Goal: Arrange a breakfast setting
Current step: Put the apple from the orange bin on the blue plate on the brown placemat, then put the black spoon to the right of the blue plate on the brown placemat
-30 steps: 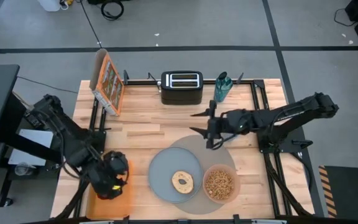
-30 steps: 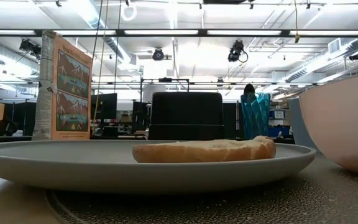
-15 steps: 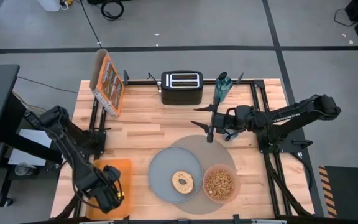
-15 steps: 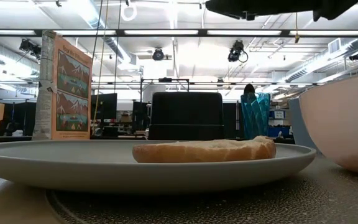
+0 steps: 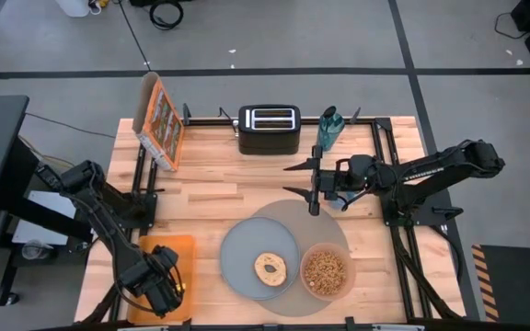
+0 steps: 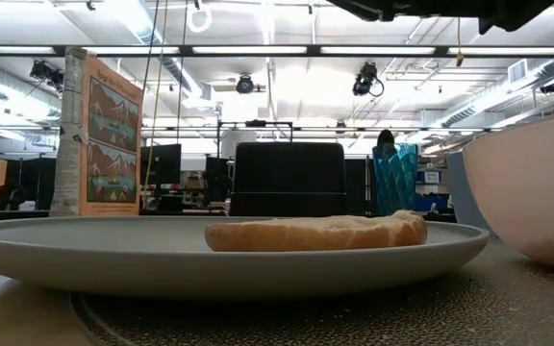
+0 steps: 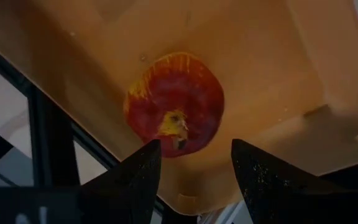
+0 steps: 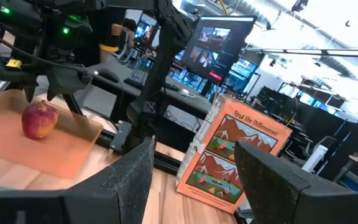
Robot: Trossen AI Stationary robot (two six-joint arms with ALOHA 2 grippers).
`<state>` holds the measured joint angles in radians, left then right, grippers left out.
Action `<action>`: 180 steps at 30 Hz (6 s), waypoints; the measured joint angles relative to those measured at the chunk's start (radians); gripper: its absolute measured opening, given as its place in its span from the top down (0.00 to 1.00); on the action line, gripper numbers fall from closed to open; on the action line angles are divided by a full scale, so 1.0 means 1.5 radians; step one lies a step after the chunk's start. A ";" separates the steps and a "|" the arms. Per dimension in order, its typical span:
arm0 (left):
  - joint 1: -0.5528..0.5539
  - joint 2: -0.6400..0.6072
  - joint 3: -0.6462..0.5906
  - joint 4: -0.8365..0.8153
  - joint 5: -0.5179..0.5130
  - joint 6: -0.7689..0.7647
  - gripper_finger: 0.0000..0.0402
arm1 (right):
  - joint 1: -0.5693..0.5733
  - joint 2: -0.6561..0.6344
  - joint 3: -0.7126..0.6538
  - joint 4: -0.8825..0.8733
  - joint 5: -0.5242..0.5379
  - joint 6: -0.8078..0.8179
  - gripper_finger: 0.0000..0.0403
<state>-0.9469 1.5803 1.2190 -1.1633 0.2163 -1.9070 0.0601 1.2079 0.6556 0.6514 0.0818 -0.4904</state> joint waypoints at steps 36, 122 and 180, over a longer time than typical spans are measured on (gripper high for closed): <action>-0.016 0.003 -0.024 0.009 -0.021 -0.026 0.87 | 0.000 0.000 0.001 -0.014 -0.003 0.001 0.42; 0.395 0.191 0.229 0.077 -0.088 1.209 0.95 | 0.204 -0.039 0.001 -0.241 0.336 0.228 0.42; 0.371 0.152 0.340 -0.069 -0.206 1.145 0.55 | 0.204 -0.039 0.001 -0.288 0.329 0.240 0.42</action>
<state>-0.3901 1.8084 1.7283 -1.2668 -0.0921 -0.1899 0.3664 1.1488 0.6567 0.2190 0.5747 -0.1304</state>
